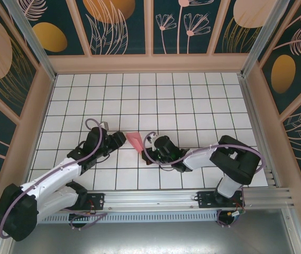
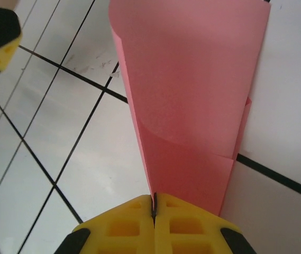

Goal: Fold a paper plane with a square sheet of paper (pick it up from the middle)

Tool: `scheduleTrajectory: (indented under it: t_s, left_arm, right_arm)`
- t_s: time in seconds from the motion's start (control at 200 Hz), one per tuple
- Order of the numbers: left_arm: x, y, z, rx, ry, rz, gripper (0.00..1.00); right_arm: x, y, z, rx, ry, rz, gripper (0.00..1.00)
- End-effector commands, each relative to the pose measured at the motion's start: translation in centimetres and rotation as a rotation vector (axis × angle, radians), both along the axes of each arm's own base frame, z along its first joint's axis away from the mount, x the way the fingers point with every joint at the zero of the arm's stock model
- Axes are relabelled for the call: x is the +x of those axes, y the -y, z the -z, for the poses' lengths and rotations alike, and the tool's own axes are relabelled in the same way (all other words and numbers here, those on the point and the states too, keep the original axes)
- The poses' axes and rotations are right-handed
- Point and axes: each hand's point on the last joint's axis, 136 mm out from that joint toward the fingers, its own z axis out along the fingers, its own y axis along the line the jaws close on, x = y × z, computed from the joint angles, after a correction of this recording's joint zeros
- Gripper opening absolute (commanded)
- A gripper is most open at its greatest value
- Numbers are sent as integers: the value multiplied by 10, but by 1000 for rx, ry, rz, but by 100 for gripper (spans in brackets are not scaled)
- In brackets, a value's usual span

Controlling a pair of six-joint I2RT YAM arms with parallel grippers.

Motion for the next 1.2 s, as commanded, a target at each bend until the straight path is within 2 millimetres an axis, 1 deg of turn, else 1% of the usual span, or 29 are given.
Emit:
scheduleTrajectory:
  t_s: [0.0, 0.04, 0.06, 0.11, 0.185, 0.245, 0.335, 0.44, 0.56, 0.651, 0.816, 0.906, 1.046, 1.151, 1.191]
  left_arm:
    - [1, 18, -9, -86, 42, 79, 49]
    - [0, 24, -10, -112, 48, 106, 48]
    - [-1, 26, -11, -122, 46, 117, 50]
    - [0, 29, -11, -125, 47, 128, 59]
    - [5, 25, -9, -103, 44, 99, 75]
    - [10, 22, -5, -88, 25, 60, 83]
    - [19, 22, 2, -67, -19, 22, 85]
    - [28, 26, 16, -43, -91, 2, 85]
    - [32, 33, 31, -48, -159, -3, 80]
    - [31, 36, 40, -43, -195, 6, 74]
    - [24, 30, 57, 4, -256, -5, 69]
    - [23, 26, 60, 6, -269, -29, 64]
    - [24, 26, 61, 3, -279, -41, 51]
    - [27, 27, 60, 19, -281, -34, 38]
    - [26, 27, 61, 26, -285, -32, 36]
  right_arm:
    - [-8, -7, -5, 113, -91, -27, 0]
    - [-8, -7, -4, 122, -102, -26, 0]
    - [-7, -7, -3, 122, -103, -24, 0]
    - [-7, -7, -2, 113, -103, -19, 0]
    - [-5, -5, 1, 83, -90, -13, 0]
    - [-5, -2, 3, 59, -80, -7, 0]
    - [-4, -1, 6, 28, -68, -12, 0]
    - [-4, -3, 9, 2, -57, -17, 0]
    - [-6, -8, 14, -25, -47, -36, 0]
    - [-6, -10, 17, -54, -30, -35, 0]
    - [-5, -11, 18, -76, -7, -28, 1]
    - [-6, -12, 17, -87, 11, -36, 2]
    - [-8, -16, 19, -117, 29, -53, 5]
    - [-9, -17, 18, -130, 44, -61, 8]
    - [-9, -17, 18, -136, 49, -59, 10]
